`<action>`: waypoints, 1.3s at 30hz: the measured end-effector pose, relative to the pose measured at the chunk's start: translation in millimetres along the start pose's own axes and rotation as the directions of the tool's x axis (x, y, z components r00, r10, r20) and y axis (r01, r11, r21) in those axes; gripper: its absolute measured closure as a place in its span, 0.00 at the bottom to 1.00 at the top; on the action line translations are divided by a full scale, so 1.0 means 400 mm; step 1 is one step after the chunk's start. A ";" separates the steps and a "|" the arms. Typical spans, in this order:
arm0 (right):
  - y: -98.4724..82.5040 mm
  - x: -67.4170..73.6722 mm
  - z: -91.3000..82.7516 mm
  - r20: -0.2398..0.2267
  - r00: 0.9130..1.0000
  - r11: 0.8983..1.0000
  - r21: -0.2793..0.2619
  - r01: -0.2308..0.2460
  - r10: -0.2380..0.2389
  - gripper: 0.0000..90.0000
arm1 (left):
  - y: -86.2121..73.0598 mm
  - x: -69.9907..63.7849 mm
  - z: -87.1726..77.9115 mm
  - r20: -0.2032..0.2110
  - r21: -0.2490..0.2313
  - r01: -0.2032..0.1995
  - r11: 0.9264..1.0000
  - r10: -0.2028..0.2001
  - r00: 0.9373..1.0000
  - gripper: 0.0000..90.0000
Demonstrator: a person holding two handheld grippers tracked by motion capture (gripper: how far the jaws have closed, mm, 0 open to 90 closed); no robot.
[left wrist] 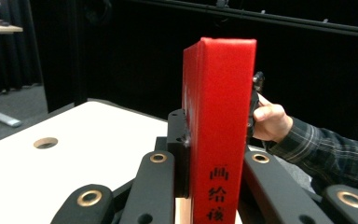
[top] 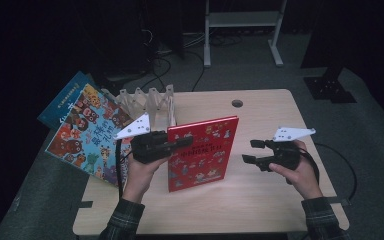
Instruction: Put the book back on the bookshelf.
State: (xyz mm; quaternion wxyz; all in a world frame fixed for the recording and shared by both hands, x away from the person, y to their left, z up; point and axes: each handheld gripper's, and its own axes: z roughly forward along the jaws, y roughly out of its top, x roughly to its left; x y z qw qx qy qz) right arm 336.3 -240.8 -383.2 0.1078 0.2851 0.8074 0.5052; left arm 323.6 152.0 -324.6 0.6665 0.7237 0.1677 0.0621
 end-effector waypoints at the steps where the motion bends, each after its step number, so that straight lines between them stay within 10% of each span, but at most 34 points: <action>1: -0.006 -0.004 0.001 0.033 0.999 1.000 0.011 0.001 -0.002 0.31 | 0.001 0.000 -0.001 -0.004 0.002 0.004 1.000 -0.004 1.000 0.89; 8: -0.065 -0.035 0.013 0.207 0.978 0.993 0.108 -0.048 0.024 0.28 | 0.007 -0.005 -0.014 -0.045 0.010 0.002 1.000 -0.002 0.999 0.89; 22: -0.200 -0.126 0.055 0.448 0.893 0.944 0.270 -0.188 0.050 0.27 | 0.020 -0.008 -0.093 -0.168 -0.007 0.010 1.000 -0.011 0.986 0.89; 29: -0.219 -0.145 0.061 0.462 0.883 0.938 0.264 -0.223 0.080 0.22 | 0.021 -0.007 -0.142 -0.246 -0.022 0.012 1.000 -0.017 0.969 0.89; 39: -0.243 -0.153 0.062 0.453 0.884 0.955 0.193 -0.226 0.117 0.14 | 0.023 -0.017 -0.219 -0.349 -0.062 0.000 0.998 -0.022 0.937 0.89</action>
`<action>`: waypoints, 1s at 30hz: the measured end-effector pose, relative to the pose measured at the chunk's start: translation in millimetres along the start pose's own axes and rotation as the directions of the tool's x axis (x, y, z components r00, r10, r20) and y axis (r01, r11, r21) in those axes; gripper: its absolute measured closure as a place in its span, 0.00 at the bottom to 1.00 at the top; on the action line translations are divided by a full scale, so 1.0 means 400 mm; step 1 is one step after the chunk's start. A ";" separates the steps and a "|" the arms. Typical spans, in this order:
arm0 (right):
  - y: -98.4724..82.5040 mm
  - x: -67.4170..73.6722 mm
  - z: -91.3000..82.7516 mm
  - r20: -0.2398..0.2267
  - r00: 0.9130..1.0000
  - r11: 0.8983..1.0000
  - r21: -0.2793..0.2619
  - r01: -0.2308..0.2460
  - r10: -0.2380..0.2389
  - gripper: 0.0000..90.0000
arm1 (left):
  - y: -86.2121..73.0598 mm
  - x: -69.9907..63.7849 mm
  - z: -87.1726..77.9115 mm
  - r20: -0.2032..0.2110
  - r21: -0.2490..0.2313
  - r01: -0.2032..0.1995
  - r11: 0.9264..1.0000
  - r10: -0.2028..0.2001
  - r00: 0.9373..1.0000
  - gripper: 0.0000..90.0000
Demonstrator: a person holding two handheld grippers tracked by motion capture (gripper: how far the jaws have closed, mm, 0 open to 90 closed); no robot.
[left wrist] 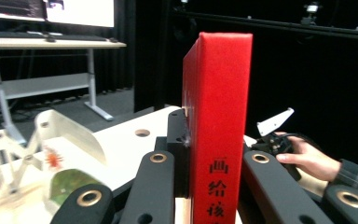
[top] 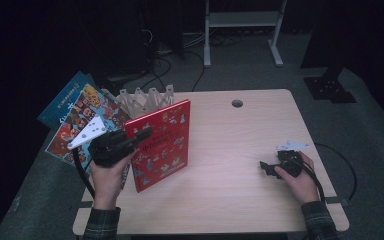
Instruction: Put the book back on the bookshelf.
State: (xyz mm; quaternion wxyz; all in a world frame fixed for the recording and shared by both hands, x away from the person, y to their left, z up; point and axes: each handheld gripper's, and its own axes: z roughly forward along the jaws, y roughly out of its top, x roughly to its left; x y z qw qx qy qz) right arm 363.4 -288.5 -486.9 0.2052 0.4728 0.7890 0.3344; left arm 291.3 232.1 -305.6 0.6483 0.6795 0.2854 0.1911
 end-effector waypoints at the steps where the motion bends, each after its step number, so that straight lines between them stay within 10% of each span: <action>1: 0.000 0.000 0.000 0.000 1.000 1.000 0.000 0.000 0.000 0.14 | 0.000 0.002 -0.008 -0.012 -0.003 0.000 1.000 0.000 1.000 0.89; 16: 0.000 0.001 0.001 0.004 1.000 1.000 -0.002 -0.007 0.007 0.14 | -0.014 0.050 -0.112 -0.170 -0.034 0.004 0.999 -0.010 0.985 0.89; 30: 0.001 0.000 0.002 0.006 1.000 1.000 -0.003 -0.009 0.009 0.14 | -0.039 0.085 -0.097 -0.380 -0.082 -0.035 0.996 0.001 0.925 0.89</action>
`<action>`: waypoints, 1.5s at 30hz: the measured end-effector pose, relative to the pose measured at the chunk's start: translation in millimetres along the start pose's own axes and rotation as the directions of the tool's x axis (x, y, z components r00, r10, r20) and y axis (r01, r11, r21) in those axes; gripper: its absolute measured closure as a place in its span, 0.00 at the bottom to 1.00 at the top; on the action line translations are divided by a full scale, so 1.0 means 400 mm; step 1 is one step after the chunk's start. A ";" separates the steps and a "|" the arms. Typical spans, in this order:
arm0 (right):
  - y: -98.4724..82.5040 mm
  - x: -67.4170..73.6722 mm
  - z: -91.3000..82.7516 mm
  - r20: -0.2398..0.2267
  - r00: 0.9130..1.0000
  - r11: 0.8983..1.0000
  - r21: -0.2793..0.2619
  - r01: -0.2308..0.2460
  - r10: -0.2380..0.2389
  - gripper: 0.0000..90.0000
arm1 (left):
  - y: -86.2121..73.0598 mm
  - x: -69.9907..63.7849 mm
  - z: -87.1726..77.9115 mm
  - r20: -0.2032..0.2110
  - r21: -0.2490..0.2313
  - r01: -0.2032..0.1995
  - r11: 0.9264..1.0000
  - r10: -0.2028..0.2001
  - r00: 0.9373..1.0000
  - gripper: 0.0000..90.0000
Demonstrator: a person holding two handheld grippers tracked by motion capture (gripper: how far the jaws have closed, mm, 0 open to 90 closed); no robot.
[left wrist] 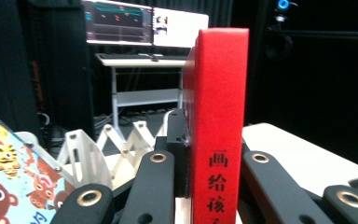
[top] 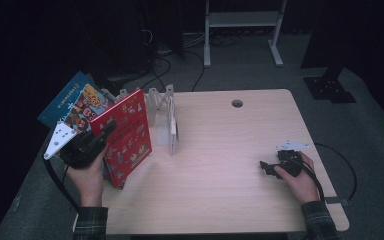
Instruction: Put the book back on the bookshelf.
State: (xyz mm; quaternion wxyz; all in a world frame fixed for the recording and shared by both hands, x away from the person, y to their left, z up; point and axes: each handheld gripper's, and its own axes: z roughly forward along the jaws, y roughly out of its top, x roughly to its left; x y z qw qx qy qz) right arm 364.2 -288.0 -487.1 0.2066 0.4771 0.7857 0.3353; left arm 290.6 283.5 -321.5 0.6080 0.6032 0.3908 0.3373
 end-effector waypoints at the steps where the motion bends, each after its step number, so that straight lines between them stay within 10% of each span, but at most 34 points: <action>1: 0.000 0.000 0.000 0.000 1.000 1.000 0.000 0.000 0.000 0.14 | -0.002 0.001 0.005 -0.009 -0.002 -0.003 1.000 0.003 1.000 0.89; 45: 0.001 -0.004 0.001 0.000 1.000 1.000 0.000 0.000 0.000 0.14 | -0.063 0.105 0.267 -0.184 -0.002 -0.014 1.000 0.013 0.983 0.89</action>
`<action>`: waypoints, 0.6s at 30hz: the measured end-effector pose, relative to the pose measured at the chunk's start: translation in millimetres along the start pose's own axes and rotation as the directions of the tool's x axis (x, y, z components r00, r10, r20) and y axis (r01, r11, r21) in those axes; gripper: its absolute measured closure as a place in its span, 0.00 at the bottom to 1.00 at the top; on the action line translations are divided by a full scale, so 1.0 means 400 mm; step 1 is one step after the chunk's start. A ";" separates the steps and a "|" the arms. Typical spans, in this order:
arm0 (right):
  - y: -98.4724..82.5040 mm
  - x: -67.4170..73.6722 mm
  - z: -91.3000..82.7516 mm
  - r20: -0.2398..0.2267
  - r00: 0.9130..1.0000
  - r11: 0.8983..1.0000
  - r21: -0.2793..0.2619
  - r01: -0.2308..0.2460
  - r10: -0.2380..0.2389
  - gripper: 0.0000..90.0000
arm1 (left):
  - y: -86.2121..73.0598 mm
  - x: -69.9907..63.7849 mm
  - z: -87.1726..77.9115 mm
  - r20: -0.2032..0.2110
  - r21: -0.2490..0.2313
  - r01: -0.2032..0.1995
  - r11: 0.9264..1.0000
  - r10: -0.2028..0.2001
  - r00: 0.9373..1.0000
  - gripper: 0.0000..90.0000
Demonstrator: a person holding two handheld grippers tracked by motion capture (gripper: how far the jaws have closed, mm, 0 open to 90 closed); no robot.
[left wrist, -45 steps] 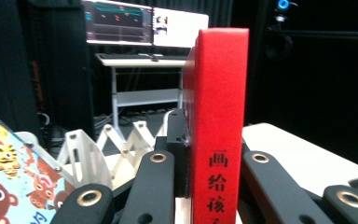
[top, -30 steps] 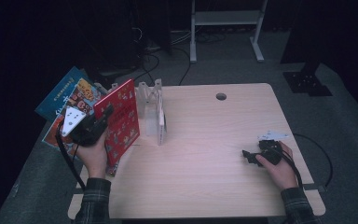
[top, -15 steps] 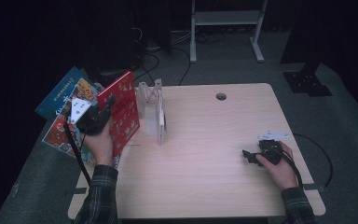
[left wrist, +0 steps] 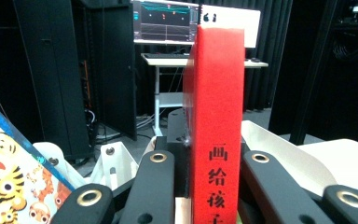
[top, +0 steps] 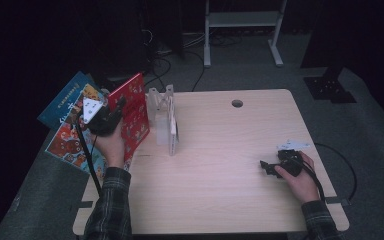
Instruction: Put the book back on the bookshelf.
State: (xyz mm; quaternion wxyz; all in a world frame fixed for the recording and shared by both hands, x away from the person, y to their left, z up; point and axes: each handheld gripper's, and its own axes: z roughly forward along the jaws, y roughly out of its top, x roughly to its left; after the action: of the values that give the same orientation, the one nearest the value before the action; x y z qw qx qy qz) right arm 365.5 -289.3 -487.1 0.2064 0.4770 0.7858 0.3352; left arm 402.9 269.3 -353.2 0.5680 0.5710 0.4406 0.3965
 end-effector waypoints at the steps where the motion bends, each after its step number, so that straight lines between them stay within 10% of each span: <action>1: 0.000 0.000 0.000 0.000 1.000 1.000 0.000 0.000 0.000 0.14 | 0.000 0.001 0.004 -0.002 -0.001 0.004 1.000 -0.004 1.000 0.89; 18: 0.000 0.000 0.000 0.001 1.000 1.000 0.000 0.001 -0.001 0.14 | -0.021 0.007 0.041 -0.008 -0.006 0.009 1.000 -0.009 1.000 0.89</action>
State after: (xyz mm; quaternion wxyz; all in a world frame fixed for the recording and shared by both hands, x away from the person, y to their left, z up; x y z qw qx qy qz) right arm 365.6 -289.3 -487.2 0.2068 0.4769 0.7858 0.3350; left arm 419.1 266.8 -362.5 0.5695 0.5659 0.4444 0.3975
